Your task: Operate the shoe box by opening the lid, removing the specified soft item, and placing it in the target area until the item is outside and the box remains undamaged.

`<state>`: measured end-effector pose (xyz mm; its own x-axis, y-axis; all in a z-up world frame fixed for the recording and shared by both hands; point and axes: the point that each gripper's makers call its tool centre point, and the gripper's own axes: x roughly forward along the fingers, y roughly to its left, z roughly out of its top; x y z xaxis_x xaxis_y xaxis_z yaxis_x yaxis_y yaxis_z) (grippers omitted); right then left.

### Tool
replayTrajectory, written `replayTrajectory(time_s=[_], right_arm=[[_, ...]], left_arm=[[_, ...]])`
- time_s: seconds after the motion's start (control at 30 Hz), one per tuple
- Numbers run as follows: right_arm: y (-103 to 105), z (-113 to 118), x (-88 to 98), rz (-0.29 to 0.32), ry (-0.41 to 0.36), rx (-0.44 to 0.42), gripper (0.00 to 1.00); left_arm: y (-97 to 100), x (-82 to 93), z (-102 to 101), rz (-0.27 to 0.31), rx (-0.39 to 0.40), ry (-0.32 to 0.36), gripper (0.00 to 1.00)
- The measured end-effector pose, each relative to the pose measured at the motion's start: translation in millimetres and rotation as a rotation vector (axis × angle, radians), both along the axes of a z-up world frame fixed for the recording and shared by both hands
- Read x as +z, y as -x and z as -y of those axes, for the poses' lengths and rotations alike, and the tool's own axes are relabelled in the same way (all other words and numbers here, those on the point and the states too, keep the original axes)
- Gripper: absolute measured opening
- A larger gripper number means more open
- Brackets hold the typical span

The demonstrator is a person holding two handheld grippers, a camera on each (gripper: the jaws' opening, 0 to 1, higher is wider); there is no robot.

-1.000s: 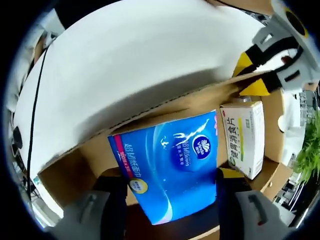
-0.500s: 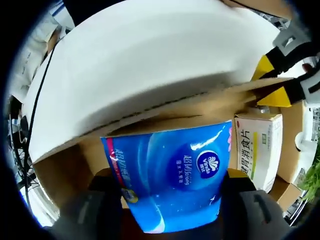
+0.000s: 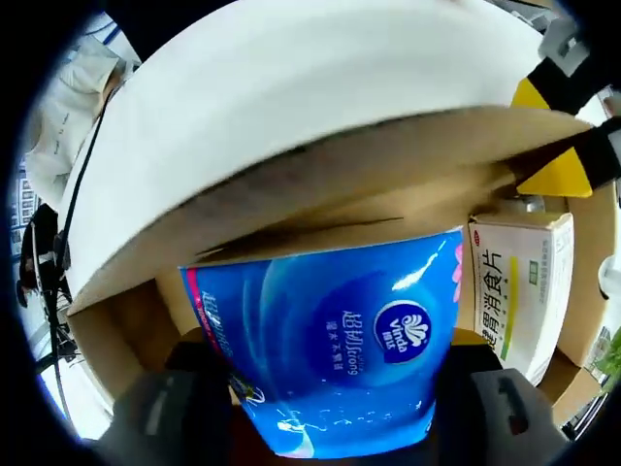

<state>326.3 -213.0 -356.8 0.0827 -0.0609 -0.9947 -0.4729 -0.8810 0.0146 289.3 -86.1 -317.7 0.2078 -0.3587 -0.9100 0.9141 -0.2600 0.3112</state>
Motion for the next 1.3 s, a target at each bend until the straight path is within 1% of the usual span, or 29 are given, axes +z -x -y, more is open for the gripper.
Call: replayTrajectory(time_s=[0.1,0.27,0.6,0.73,1.07,1.23,1.3], right_arm=[[0.2,0.2,-0.3,-0.003,-0.003,0.0,0.89],[0.1,0.1,-1.1,0.018,0.011,0.002,0.89],[-0.4,0.6,-1.0,0.031,0.018,0.002,0.89],[-1.0,0.8,-0.6,0.017,0.011,0.0,0.89],[0.1,0.0,-0.5,0.01,0.007,0.001,0.88],[0.7,0.0,0.4,0.008,0.003,0.002,0.87],[1.4,1.2,1.3,0.008,0.007,0.005,0.84]], left_arm=[[-0.5,-0.2,-0.1,0.0,0.001,-0.001,0.12],[-0.8,-0.1,0.4,0.001,0.001,-0.003,0.12],[-1.1,-0.5,0.8,0.007,-0.004,-0.003,0.12],[-0.6,-0.7,1.8,0.009,-0.002,-0.006,0.12],[-0.6,-0.7,0.3,0.004,-0.005,-0.004,0.12],[0.0,-0.6,0.0,0.003,-0.004,-0.002,0.12],[0.0,-0.6,-0.2,0.003,-0.004,-0.001,0.12]])
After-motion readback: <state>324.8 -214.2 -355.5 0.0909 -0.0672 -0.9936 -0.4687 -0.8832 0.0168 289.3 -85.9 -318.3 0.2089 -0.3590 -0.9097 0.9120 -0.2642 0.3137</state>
